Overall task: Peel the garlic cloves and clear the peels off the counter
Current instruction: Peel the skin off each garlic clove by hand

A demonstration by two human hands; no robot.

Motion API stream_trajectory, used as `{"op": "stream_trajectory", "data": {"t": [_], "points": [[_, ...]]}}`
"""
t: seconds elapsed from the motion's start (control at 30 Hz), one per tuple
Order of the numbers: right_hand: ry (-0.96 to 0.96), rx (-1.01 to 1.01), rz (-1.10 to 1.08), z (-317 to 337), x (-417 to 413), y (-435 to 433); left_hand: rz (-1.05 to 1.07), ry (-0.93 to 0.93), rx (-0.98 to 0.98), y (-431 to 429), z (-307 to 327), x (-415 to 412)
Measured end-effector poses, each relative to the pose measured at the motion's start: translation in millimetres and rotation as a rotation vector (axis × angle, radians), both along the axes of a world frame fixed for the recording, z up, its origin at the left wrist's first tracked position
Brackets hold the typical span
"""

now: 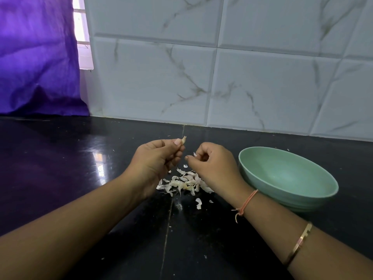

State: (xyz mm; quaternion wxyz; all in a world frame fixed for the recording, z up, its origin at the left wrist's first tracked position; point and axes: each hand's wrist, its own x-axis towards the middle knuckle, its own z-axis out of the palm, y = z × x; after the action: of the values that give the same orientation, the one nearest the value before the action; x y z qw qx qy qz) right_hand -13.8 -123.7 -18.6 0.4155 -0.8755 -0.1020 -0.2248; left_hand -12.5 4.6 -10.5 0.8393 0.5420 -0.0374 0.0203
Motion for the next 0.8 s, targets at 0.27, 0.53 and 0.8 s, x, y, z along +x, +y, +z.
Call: {"op": "stream_trajectory", "data": {"t": [0.27, 0.53, 0.8], "points": [[-0.038, 0.382, 0.166, 4.5, -0.2, 0.3, -0.001, -0.009, 0.08, 2.1, -4.5, 2.1], [-0.041, 0.323, 0.194, 5.4, -2.6, -1.2, -0.008, 0.025, 0.029, 2.4, -4.1, 0.8], [-0.099, 0.111, 0.089, 8.6, -7.1, 1.7, -0.05, 0.017, 0.082, 2.1, -3.1, -0.5]]}}
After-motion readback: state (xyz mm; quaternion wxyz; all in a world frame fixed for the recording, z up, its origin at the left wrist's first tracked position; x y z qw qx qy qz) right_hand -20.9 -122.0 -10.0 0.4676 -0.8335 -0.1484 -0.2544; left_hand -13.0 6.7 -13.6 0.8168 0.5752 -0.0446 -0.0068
